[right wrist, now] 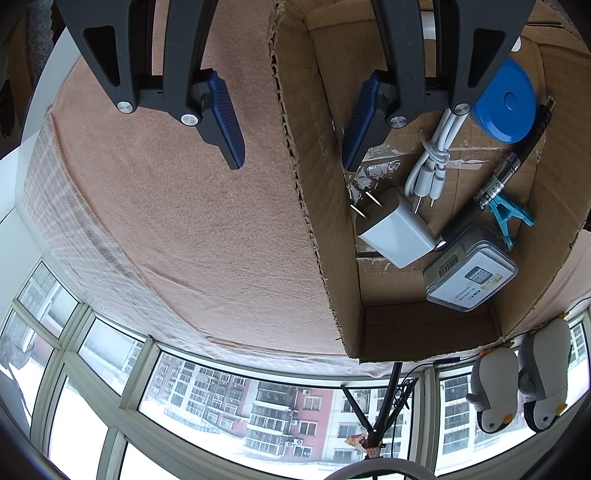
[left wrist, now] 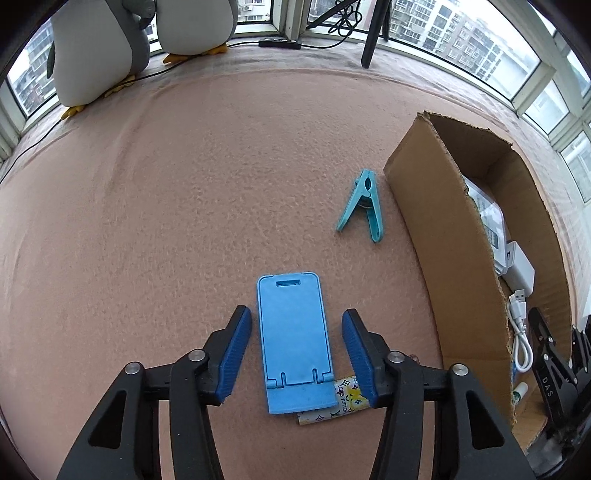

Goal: Organize rigid objects
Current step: 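Carry the blue phone stand into the box and open the left tool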

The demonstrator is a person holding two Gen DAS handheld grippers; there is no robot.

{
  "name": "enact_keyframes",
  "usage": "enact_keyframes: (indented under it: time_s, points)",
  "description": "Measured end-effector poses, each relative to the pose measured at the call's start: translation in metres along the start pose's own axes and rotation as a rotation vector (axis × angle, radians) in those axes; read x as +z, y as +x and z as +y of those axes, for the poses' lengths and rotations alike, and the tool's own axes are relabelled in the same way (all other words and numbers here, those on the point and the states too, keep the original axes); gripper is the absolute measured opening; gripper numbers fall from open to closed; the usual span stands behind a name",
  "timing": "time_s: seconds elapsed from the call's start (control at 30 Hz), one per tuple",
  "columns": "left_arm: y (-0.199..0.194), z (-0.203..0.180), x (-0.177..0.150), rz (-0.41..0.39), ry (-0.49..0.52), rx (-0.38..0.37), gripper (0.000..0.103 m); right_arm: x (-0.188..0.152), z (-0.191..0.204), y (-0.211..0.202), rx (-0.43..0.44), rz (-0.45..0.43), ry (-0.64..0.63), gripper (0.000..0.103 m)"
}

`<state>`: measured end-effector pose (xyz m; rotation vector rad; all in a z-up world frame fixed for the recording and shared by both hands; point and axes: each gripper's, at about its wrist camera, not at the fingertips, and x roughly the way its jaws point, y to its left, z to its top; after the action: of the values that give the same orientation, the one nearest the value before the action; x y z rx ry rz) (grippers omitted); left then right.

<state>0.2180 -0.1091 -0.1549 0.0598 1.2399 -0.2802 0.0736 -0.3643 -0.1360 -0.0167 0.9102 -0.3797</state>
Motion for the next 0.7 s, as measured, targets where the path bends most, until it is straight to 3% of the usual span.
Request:
enact_keyframes:
  time_s: [0.07, 0.37, 0.7]
  points:
    - [0.000, 0.000, 0.000, 0.001, 0.003, 0.005, 0.041, 0.000, 0.000, 0.000, 0.000, 0.000, -0.001, 0.051]
    - [-0.007, 0.004, -0.003, -0.018, 0.000, -0.011, 0.040, 0.000, 0.000, 0.000, 0.000, 0.000, -0.001, 0.051]
    - [-0.059, -0.018, -0.004, -0.135, 0.062, -0.025, 0.040, 0.000, 0.000, 0.000, 0.000, -0.001, 0.002, 0.051]
